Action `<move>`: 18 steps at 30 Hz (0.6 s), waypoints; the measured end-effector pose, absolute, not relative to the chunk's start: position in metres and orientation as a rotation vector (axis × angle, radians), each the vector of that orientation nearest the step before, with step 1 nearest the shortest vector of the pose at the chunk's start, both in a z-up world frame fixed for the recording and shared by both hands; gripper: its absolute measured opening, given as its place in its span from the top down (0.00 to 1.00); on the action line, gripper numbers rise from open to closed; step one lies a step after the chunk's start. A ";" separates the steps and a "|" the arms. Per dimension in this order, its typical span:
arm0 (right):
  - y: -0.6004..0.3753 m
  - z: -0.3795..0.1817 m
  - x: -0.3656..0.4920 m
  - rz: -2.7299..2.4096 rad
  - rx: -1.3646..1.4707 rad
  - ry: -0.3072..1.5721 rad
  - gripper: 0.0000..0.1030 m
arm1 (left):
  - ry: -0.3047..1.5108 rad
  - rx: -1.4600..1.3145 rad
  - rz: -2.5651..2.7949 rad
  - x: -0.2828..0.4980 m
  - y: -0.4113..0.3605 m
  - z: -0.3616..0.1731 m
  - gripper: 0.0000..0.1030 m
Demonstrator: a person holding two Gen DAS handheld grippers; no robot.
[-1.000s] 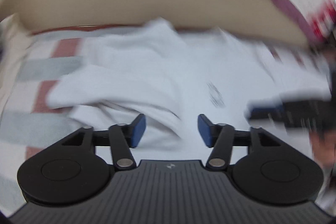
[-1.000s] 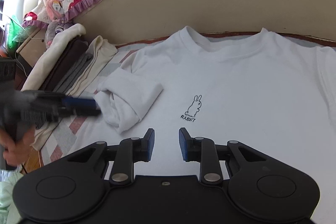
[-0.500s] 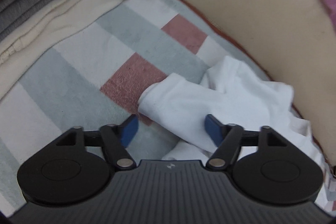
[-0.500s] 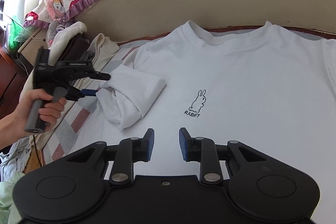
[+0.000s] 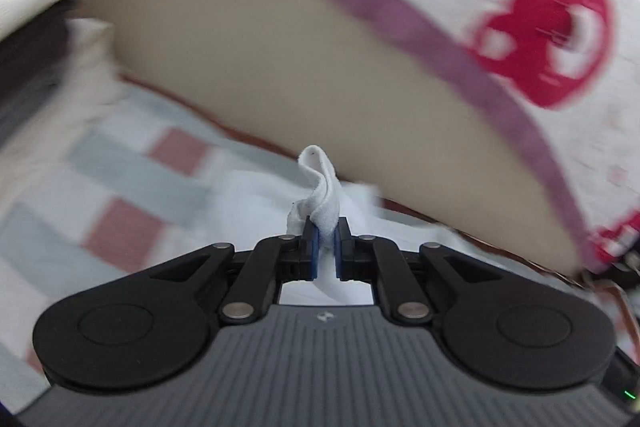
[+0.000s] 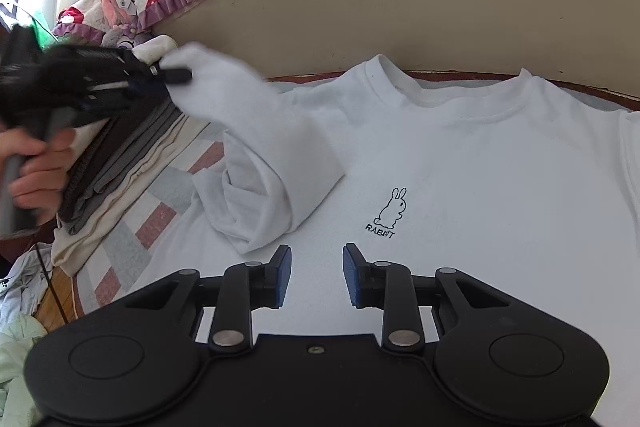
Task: Fold clothes
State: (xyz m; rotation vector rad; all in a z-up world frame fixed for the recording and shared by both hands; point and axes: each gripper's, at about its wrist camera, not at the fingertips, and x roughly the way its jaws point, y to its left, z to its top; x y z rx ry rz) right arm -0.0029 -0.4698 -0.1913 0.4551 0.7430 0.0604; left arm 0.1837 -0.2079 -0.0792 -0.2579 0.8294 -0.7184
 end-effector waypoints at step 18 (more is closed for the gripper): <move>-0.470 -0.194 -0.005 0.020 0.494 0.854 0.59 | 0.943 0.122 -0.652 0.166 -0.234 -0.128 0.54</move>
